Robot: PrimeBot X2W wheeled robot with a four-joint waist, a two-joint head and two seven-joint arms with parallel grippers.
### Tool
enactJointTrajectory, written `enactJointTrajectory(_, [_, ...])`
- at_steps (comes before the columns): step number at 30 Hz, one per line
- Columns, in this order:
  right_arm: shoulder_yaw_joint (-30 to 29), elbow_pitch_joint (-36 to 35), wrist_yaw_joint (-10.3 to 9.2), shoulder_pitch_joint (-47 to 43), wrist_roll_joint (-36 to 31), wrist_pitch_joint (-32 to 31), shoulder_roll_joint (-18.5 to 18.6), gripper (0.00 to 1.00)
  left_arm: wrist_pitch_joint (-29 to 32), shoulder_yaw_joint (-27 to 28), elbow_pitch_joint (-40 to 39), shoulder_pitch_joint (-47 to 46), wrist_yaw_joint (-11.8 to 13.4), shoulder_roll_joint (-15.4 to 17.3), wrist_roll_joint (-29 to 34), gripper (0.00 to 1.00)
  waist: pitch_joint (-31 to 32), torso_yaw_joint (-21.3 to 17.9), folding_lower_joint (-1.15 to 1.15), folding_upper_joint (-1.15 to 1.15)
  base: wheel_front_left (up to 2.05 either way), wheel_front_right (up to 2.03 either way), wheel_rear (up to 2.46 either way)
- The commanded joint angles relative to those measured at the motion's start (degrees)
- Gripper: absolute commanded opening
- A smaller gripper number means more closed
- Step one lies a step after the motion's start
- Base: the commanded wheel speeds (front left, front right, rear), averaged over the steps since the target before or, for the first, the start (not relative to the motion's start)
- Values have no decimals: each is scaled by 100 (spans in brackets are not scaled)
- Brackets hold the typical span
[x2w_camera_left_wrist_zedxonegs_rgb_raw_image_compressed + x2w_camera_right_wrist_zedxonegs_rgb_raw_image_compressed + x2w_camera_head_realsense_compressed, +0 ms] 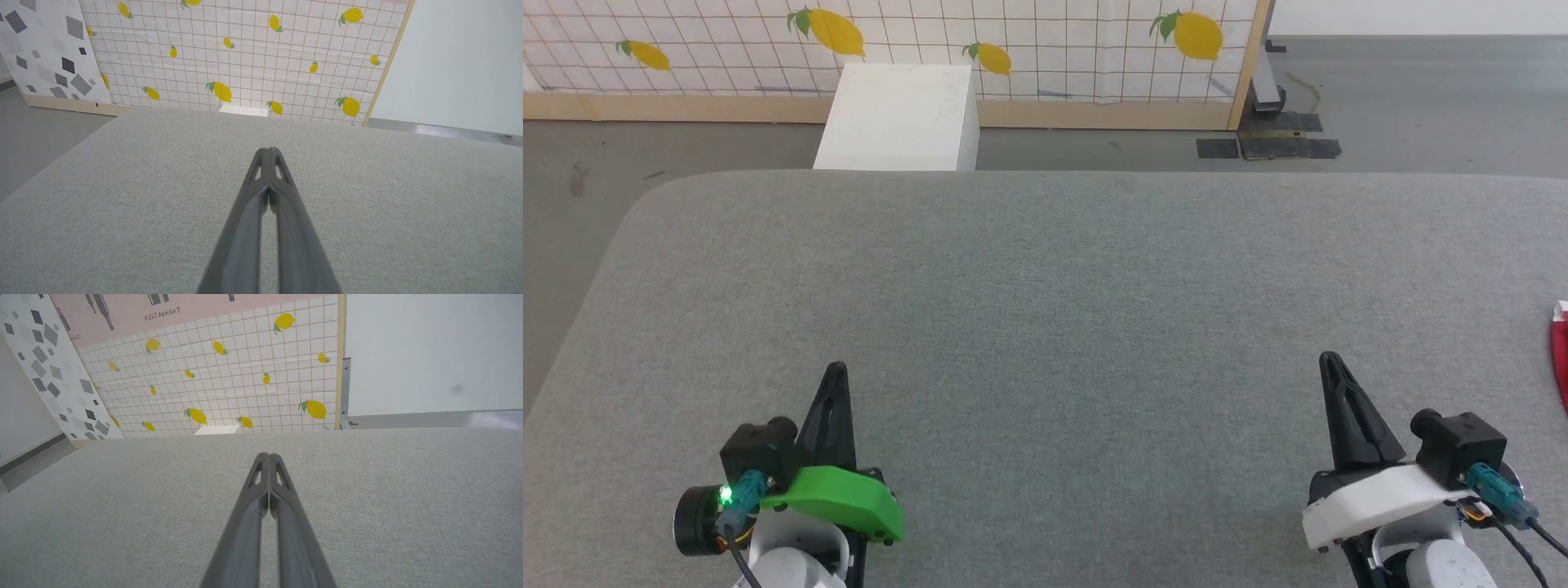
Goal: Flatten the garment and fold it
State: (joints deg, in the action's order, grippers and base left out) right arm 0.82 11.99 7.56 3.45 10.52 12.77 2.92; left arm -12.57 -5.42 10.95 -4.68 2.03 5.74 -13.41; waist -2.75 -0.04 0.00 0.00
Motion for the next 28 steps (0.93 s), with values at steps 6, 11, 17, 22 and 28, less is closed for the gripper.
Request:
enactJointTrajectory(6, [-9, -111, -1, -66, -108, -98, -1, 0, 100, 54, -87, 89, -31, -34, 117, 0, 16, 0, 0, 0, 0, 0, 0])
enactJointTrajectory(11, [-12, -163, -2, -79, -154, -155, -1, 0, 155, 78, -135, 107, -39, -46, 175, 0, 29, 1, 0, 0, 0, 0, 0])
enactJointTrajectory(17, [-18, -250, -2, -102, -229, -249, -1, 0, 248, 117, -216, 138, -53, -66, 273, 0, 49, 1, 0, 0, 0, 0, 0])
enactJointTrajectory(22, [-22, -302, -3, -115, -274, -305, -1, 0, 303, 140, -264, 156, -61, -78, 332, 0, 62, 1, 0, 0, 0, 0, 0])
enactJointTrajectory(28, [-26, -366, -3, -131, -330, -375, -1, 0, 371, 169, -323, 178, -71, -93, 404, 0, 77, 1, 0, 0, 0, 0, 0])
